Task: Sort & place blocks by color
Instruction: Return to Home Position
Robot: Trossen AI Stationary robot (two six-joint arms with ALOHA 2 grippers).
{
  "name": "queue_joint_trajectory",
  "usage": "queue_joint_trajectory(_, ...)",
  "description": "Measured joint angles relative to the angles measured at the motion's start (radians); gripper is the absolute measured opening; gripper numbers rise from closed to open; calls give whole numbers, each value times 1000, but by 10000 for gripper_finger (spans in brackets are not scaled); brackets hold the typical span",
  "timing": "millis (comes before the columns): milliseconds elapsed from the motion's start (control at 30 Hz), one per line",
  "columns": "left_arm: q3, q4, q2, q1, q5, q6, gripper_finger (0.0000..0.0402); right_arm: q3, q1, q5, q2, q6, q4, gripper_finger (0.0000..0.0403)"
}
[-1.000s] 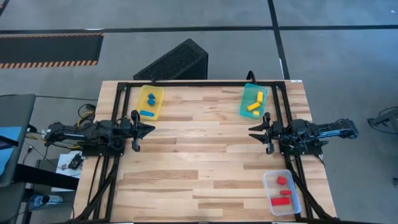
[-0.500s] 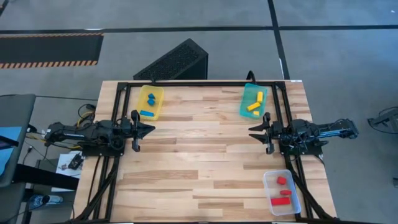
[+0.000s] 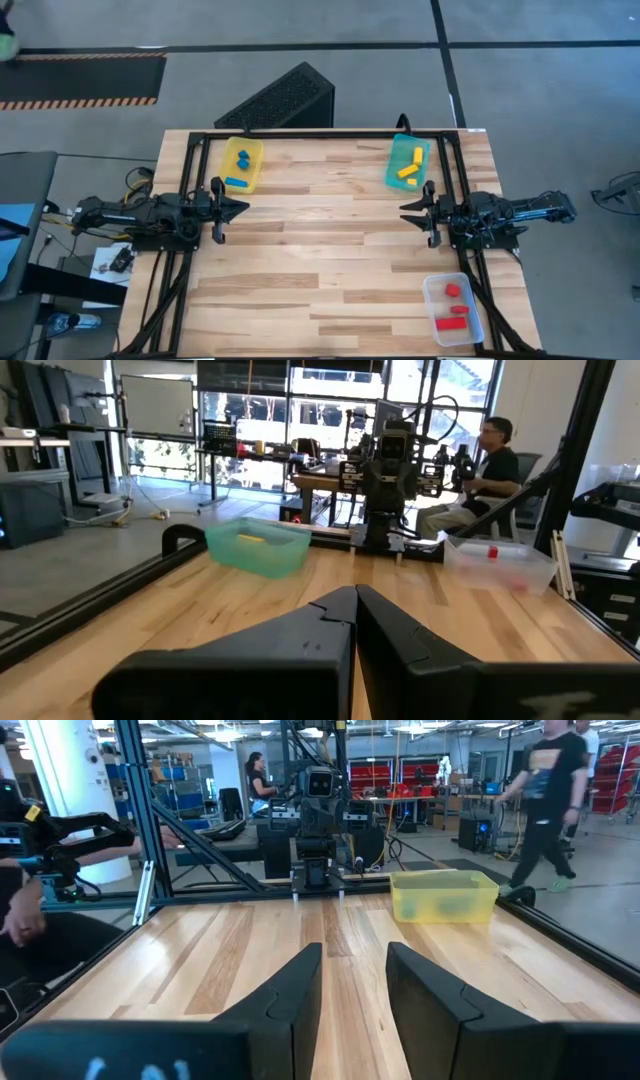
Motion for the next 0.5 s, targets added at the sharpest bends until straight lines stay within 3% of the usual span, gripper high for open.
queue_joint_trajectory(500,0,0,0,0,0,0,0,0,0,0,0,0,0,139)
